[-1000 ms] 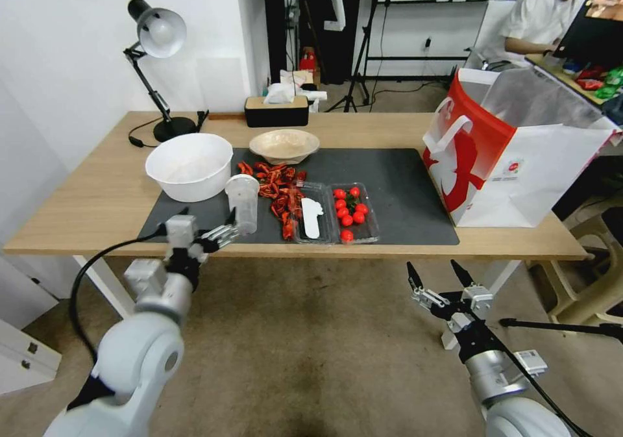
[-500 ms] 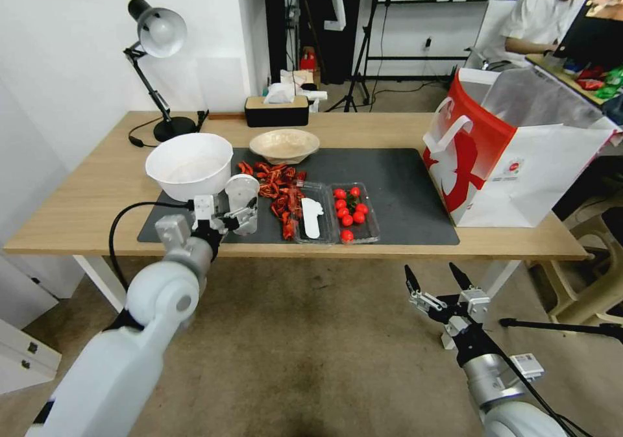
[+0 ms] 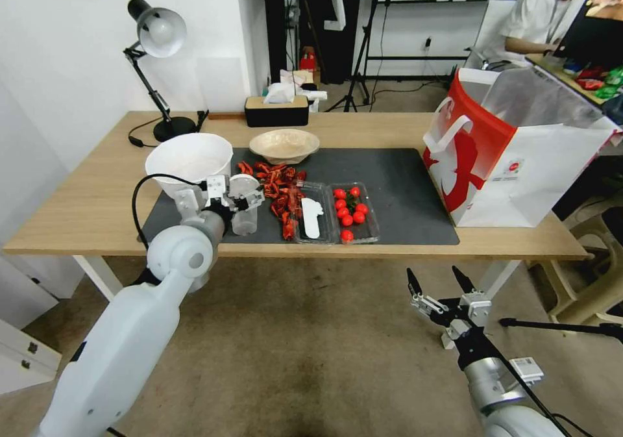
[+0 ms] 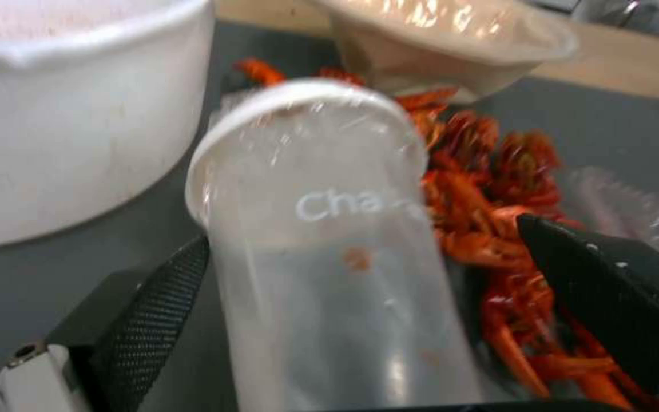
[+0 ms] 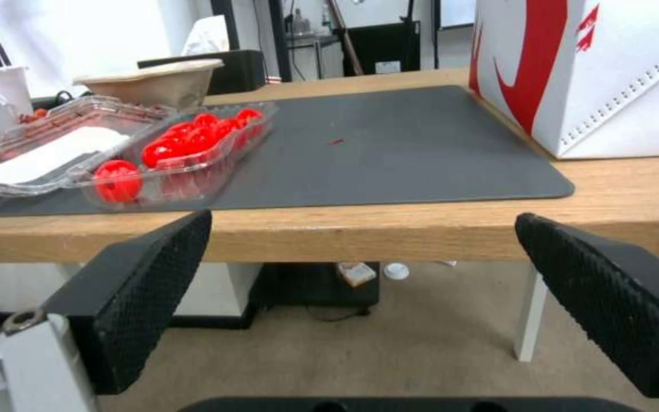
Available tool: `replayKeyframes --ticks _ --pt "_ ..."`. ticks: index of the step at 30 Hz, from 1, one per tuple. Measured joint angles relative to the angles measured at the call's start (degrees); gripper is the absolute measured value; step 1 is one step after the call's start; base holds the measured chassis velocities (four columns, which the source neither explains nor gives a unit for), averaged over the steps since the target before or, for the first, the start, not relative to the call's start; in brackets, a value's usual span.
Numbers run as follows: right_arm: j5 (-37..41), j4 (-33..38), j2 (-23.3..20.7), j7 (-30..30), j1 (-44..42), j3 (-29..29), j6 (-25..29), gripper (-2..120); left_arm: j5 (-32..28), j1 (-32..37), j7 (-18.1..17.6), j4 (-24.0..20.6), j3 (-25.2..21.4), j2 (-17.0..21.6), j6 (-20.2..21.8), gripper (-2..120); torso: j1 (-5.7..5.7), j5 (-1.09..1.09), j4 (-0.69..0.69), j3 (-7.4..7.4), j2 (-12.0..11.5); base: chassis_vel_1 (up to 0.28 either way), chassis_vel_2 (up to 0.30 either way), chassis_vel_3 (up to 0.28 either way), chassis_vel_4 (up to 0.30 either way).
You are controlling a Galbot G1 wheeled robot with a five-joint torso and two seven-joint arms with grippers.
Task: Pick up the trash from the table and place it into the takeout bag.
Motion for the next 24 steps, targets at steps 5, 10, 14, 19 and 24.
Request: replayKeyframes --ticks 5,10,14,19,24 --pt "-0.2 -0.6 0.1 0.0 -0.1 0.0 0.0 100 -1.7 -1.6 -2.7 2.6 0.4 -0.7 2.3 100 0.00 0.01 0.00 0.00 0.0 0.000 0.000 0.000 0.000" --pt "-0.3 -1.2 0.1 0.1 0.1 0.0 0.2 100 -3.0 -2.4 -3.9 4.1 0.6 -1.1 2.6 100 0.00 0.01 0.01 -0.01 0.0 0.000 0.000 0.000 0.000" --pt "-0.3 -1.4 0.0 0.1 0.2 0.0 0.3 100 -3.2 -2.4 -4.2 4.5 0.8 -1.3 2.4 96 -0.01 0.01 0.01 -0.01 0.0 0.000 0.000 0.000 0.000" --pt "-0.3 -1.9 0.1 0.1 0.3 -0.1 0.6 100 -3.2 -2.1 -4.3 4.2 0.9 -1.4 1.8 76 -0.01 0.00 -0.03 -0.02 0.0 0.000 0.000 0.000 0.000" --pt "-0.4 -2.0 0.5 0.1 0.3 -0.3 0.7 100 -3.4 -1.3 -4.3 3.0 0.7 -0.9 1.3 62 -0.01 -0.02 -0.01 -0.01 0.0 0.000 0.000 0.000 0.000"
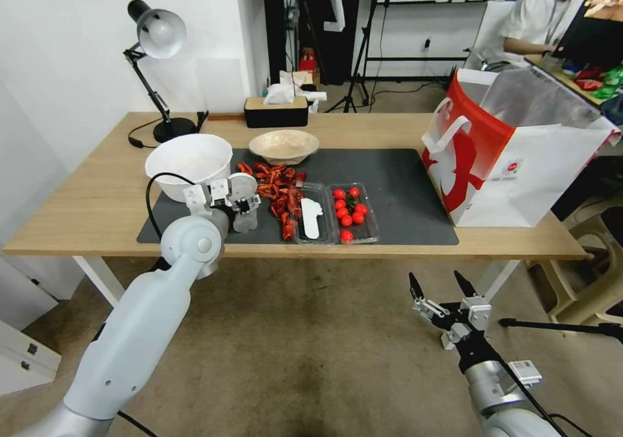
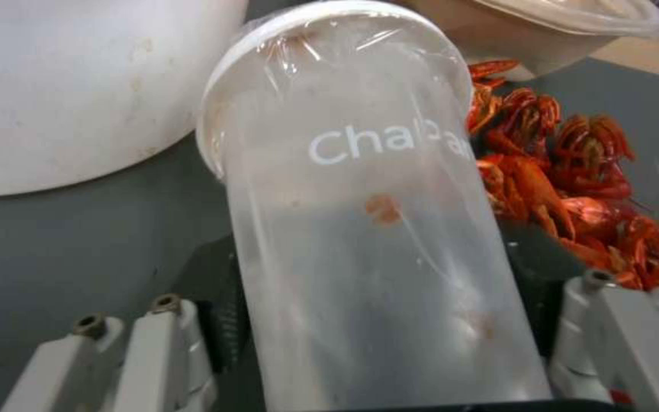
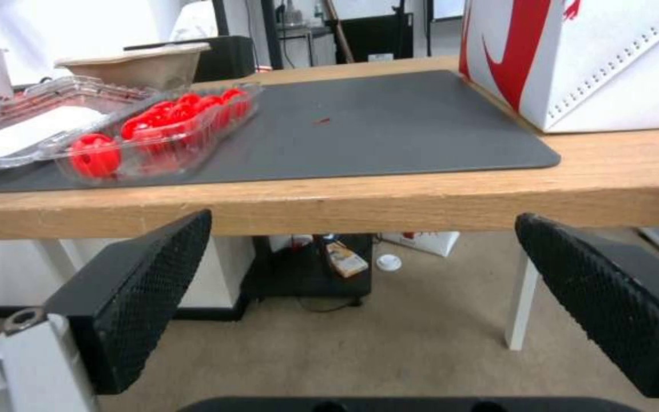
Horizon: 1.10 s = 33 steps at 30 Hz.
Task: Pick up the trash from the table and place it into the takeout bag.
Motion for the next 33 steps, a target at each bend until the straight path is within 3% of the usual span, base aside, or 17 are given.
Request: replayKeyframes --ticks 2,5,10,13,15,17,20,26,33 --pt "-0.1 0.0 0.1 0.0 0.0 0.0 0.0 100 0.0 0.1 0.0 -0.3 0.0 0.1 -0.1 60 0.00 0.00 0.00 0.00 0.0 0.000 0.000 0.000 0.000" --pt "-0.6 0.4 0.4 0.0 -0.3 -0.1 0.0 100 0.0 1.2 -0.1 -2.0 -0.3 0.8 -0.4 47 0.00 0.00 0.01 0.01 0.0 0.000 0.000 0.000 0.000" --pt "-0.9 0.8 0.6 0.1 -0.6 -0.1 0.0 100 0.2 2.2 0.9 -3.6 -0.4 1.5 -1.7 39 0.01 -0.02 0.04 0.02 0.0 0.000 0.000 0.000 0.000" --pt "-1.1 1.1 0.8 0.1 -0.7 -0.1 0.1 100 0.3 2.7 2.7 -5.1 -0.4 1.9 -2.9 33 0.01 -0.02 0.04 0.02 0.0 0.000 0.000 0.000 0.000" --pt "-1.7 1.8 1.2 0.2 -1.0 -0.1 0.1 100 0.9 2.7 7.0 -7.3 -0.3 2.5 -6.2 25 0.00 0.00 0.02 0.02 0.0 0.000 0.000 0.000 0.000" --pt "-1.8 2.0 1.3 0.3 -1.1 -0.1 0.1 100 1.1 2.5 7.7 -7.6 -0.2 2.7 -6.8 23 0.01 0.00 0.02 0.02 0.0 0.000 0.000 0.000 0.000" --pt "-2.3 2.7 1.7 0.4 -1.8 0.0 0.1 100 1.5 0.4 11.5 -8.7 0.3 3.4 -9.7 14 0.01 0.01 0.02 0.01 0.0 0.000 0.000 0.000 0.000" --pt "-3.3 3.5 2.4 0.5 -3.1 0.4 0.5 100 1.5 -5.9 14.7 -7.3 3.4 3.3 -12.5 3 0.00 0.02 0.02 0.01 0.0 0.000 0.000 0.000 0.000" --pt "-4.4 4.6 3.1 1.0 -4.0 0.5 0.5 100 1.0 -15.8 15.7 -2.6 10.0 1.0 -13.8 2 0.01 0.02 0.01 0.01 0.0 0.000 0.000 0.000 0.000"
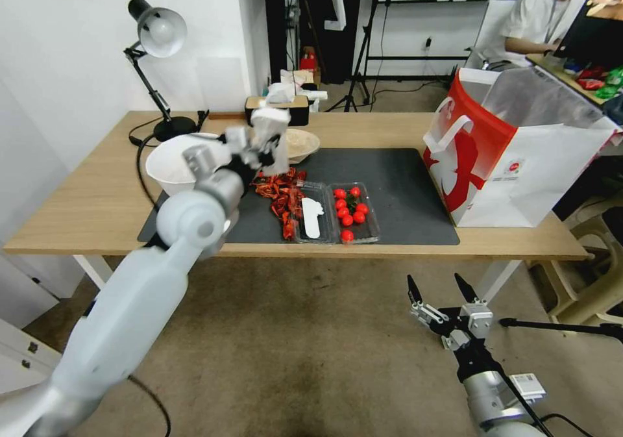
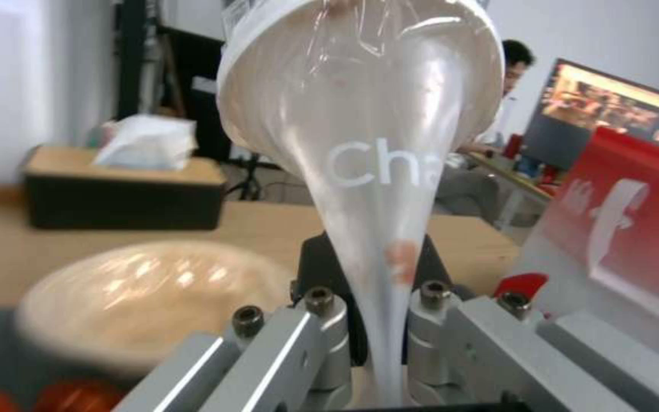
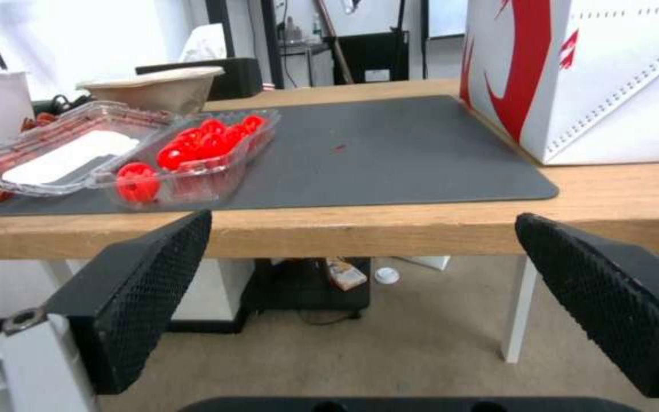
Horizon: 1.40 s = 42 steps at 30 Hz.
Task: Pick up the trash from the table and place it into the takeout bag.
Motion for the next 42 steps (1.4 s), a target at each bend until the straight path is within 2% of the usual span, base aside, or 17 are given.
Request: replayKeyframes --ticks 1,3,5,10,13,14,16,17,20,21,23,26,33,35,37,40,42 --pt "-0.4 0.4 0.2 0.1 -0.3 0.1 0.0 100 -0.3 -3.9 0.6 2.3 2.9 -1.2 -0.9 2 0.00 0.01 0.00 0.00 0.0 0.000 0.000 0.000 0.000" --pt "-0.6 0.6 0.3 0.2 -0.5 0.1 0.0 100 -0.4 -5.8 0.9 3.5 4.3 -2.0 -1.6 2 0.00 0.01 0.01 0.00 0.0 0.000 0.000 0.000 0.000" --pt "-1.2 1.1 0.7 0.3 -1.0 0.3 -0.2 100 -0.6 -10.7 1.6 7.0 8.4 -4.4 -3.4 2 0.00 0.01 0.00 0.00 0.0 0.000 0.000 0.000 0.000" --pt "-2.2 1.4 1.4 0.4 -1.5 0.3 -0.4 100 -0.8 -15.0 2.4 11.0 12.5 -7.8 -5.2 2 0.00 0.00 0.01 0.00 0.0 0.000 0.000 0.000 0.000" --pt "-3.7 1.7 2.5 0.5 -2.1 0.1 -0.5 100 -0.5 -20.3 3.7 17.0 17.2 -13.6 -9.3 2 0.00 0.00 0.01 0.00 0.0 0.000 0.000 0.000 0.000" --pt "-3.7 1.7 2.5 0.5 -2.1 0.1 -0.5 100 -0.5 -20.3 3.7 17.0 17.2 -13.6 -9.3 2 0.00 0.00 0.01 0.00 0.0 0.000 0.000 0.000 0.000" --pt "-4.5 1.8 3.2 0.5 -2.5 0.1 -0.5 100 0.0 -23.5 4.7 21.0 19.4 -17.9 -12.1 2 0.00 0.02 -0.01 0.00 0.0 0.000 0.000 0.000 0.000" --pt "-4.5 1.8 3.2 0.5 -2.5 0.1 -0.5 100 0.0 -23.5 4.7 21.0 19.4 -17.9 -12.1 2 0.00 0.02 -0.01 0.00 0.0 0.000 0.000 0.000 0.000" --pt "-5.2 1.9 3.8 0.5 -3.0 0.2 -0.5 100 0.3 -27.3 6.8 27.7 21.3 -23.5 -15.9 2 0.00 0.02 0.00 0.00 0.0 0.000 0.000 0.000 0.000" --pt "-5.2 1.9 3.8 0.5 -3.0 0.2 -0.5 100 0.3 -27.3 6.8 27.7 21.3 -23.5 -15.9 2 0.00 0.02 0.00 0.00 0.0 0.000 0.000 0.000 0.000" --pt "-5.4 1.9 4.2 0.5 -3.2 0.3 -0.5 100 0.7 -29.6 8.0 33.1 22.9 -27.1 -17.9 2 0.00 0.01 0.01 0.00 0.0 0.000 0.000 0.000 0.000" --pt "-5.5 1.9 4.4 0.5 -3.3 0.3 -0.5 100 1.8 -31.0 9.4 37.0 24.7 -29.9 -19.2 2 0.01 0.01 -0.02 0.00 0.0 0.000 0.000 0.000 0.000" --pt "-5.5 1.2 4.4 0.4 -3.3 0.3 0.0 100 2.4 -32.2 13.4 40.5 27.4 -30.5 -21.9 2 0.00 -0.01 0.02 0.00 0.0 0.000 0.000 0.000 0.000" --pt "-5.5 0.7 4.2 0.4 -2.9 0.3 0.2 100 2.1 -32.4 17.0 41.4 28.3 -30.4 -23.3 2 0.00 0.00 0.02 0.00 0.0 0.000 0.000 0.000 0.000" --pt "-5.4 0.6 4.2 0.4 -2.8 0.3 0.2 100 1.9 -32.5 18.0 41.7 28.7 -30.4 -24.0 2 -0.01 0.00 0.01 0.00 0.0 0.000 0.000 0.000 0.000" --pt "-5.3 0.4 3.9 0.4 -2.2 0.0 0.2 100 1.0 -33.5 23.0 42.6 30.6 -30.3 -26.3 2 0.00 0.00 0.02 0.00 0.0 0.000 0.000 0.000 0.000" --pt "-5.3 0.2 3.8 0.4 -2.0 -0.1 0.2 100 0.9 -34.2 24.8 43.0 31.5 -30.3 -26.9 2 0.00 -0.01 0.01 0.00 0.0 0.000 0.000 0.000 0.000"
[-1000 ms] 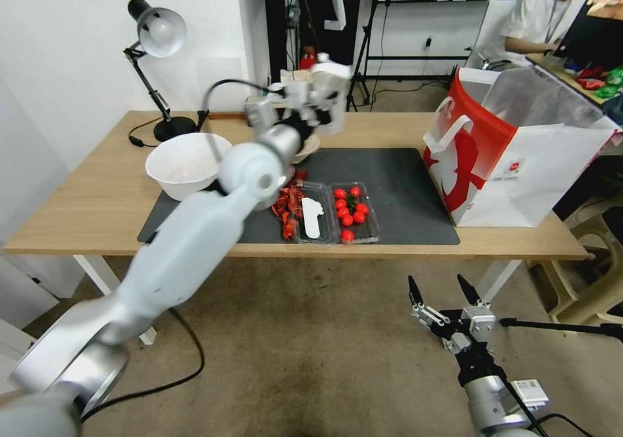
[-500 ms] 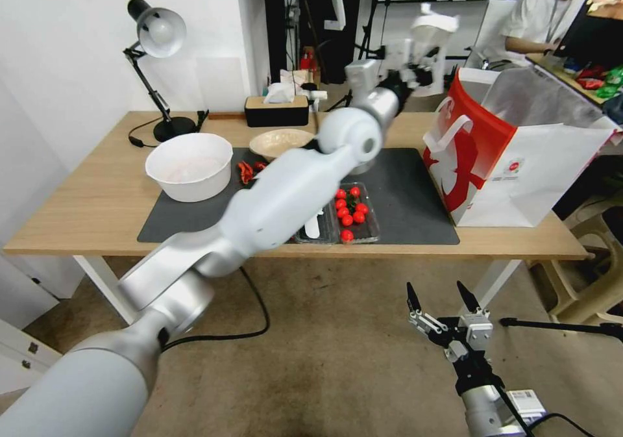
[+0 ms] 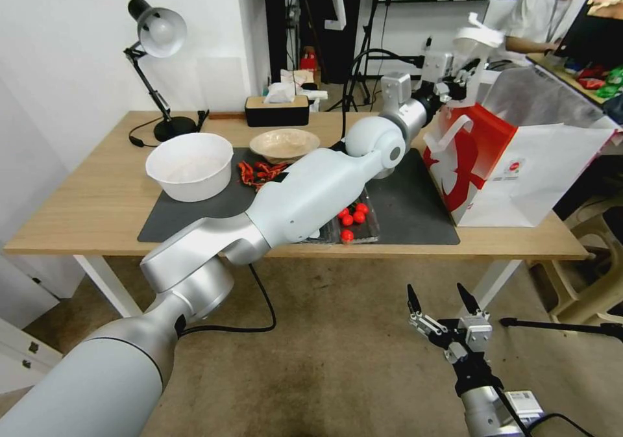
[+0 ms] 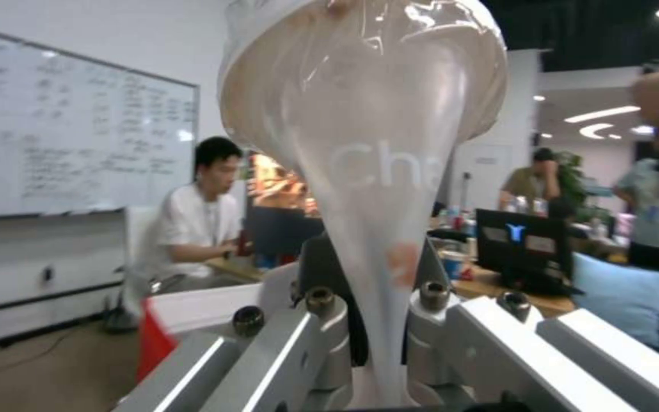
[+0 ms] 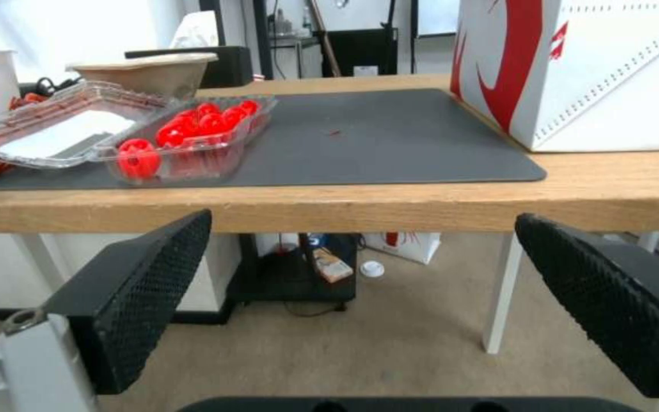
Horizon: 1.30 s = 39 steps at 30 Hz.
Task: Pick up the trash from the table and place it into the takeout bag.
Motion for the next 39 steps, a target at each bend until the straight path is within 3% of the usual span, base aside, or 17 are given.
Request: replayKeyframes --ticks 4,9,18,24,26,28,39 --pt "0.2 -0.3 -0.2 0.0 0.0 0.1 0.0 100 -0.3 -1.7 3.8 0.8 2.0 0.1 -0.6 2 0.00 0.00 -0.01 0.00 0.0 0.000 0.000 0.000 0.000" --pt "0.3 -0.5 0.1 -0.1 -0.4 0.3 0.0 100 -0.9 -3.4 4.7 1.0 5.0 0.1 -0.6 2 0.00 0.00 -0.01 0.00 0.0 0.000 0.000 0.000 0.000" --pt "0.2 -0.2 0.7 -0.1 -1.2 0.8 0.3 100 -0.4 -3.9 3.9 0.4 8.0 0.2 0.3 0 0.00 0.00 -0.01 0.00 0.0 0.000 0.000 0.000 0.000" --pt "-0.2 0.3 1.6 -0.2 -1.9 1.0 0.5 100 4.1 -3.9 0.3 0.3 8.4 0.2 4.1 0 0.00 -0.01 -0.01 0.00 0.0 0.000 0.000 0.000 0.000" --pt "-0.3 0.3 1.8 -0.2 -2.0 1.0 0.6 100 4.6 -4.0 0.1 0.3 8.4 0.2 4.6 3 0.00 0.00 -0.01 0.00 0.0 0.000 0.000 0.000 0.000" --pt "-0.9 0.3 2.2 -0.3 -2.3 1.0 0.8 100 5.6 -4.1 0.2 0.3 8.4 0.2 5.3 13 0.00 0.00 -0.01 0.00 0.0 0.000 0.000 0.000 0.000" --pt "-1.6 1.1 2.7 -0.3 -2.9 1.1 1.0 100 6.3 -4.5 0.0 -1.1 9.1 0.2 6.0 50 -0.01 0.00 -0.01 0.00 0.0 0.000 0.000 0.000 0.000"
